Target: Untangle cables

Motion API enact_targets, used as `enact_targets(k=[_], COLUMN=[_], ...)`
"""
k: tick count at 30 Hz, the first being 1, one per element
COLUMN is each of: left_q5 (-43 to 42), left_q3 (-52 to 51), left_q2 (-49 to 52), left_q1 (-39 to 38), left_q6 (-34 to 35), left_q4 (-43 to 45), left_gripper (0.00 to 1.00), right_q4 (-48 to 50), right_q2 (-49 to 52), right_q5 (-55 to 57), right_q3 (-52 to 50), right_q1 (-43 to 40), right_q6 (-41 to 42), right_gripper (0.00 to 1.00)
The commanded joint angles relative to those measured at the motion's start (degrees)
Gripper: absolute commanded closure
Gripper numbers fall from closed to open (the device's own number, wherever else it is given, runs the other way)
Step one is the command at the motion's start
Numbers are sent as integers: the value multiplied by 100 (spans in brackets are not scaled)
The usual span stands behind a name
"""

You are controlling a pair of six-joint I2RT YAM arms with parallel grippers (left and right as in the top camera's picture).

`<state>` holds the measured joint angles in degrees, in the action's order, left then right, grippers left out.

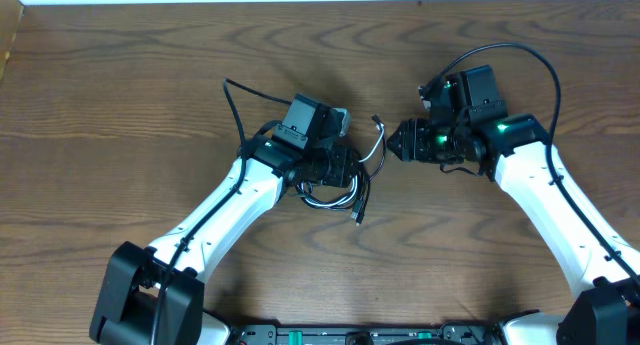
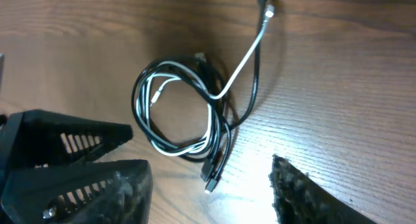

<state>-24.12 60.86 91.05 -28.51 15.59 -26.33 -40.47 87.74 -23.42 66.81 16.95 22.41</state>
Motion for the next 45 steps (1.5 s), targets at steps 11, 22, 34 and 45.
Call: enact_targets(k=[11,22,34,45], left_q5=[1652,2096,2074,2074], left_q3=[-42,-13,-87,-131], left_q2=[-17,-20,-63,367], left_q1=[15,15,282,627], left_q6=[92,234,881,1001], left_q4=[-560,-675,-1266,-743], left_gripper=[62,67,67,62], right_q4=[-96,-264,-140,188], right_q2=[15,15,44,68], right_q5=[754,850,636,634], right_q3=[11,11,11,11], right_q1=[46,46,201,341], right_q6=[44,44,22,24], right_gripper=[11,1,1,3])
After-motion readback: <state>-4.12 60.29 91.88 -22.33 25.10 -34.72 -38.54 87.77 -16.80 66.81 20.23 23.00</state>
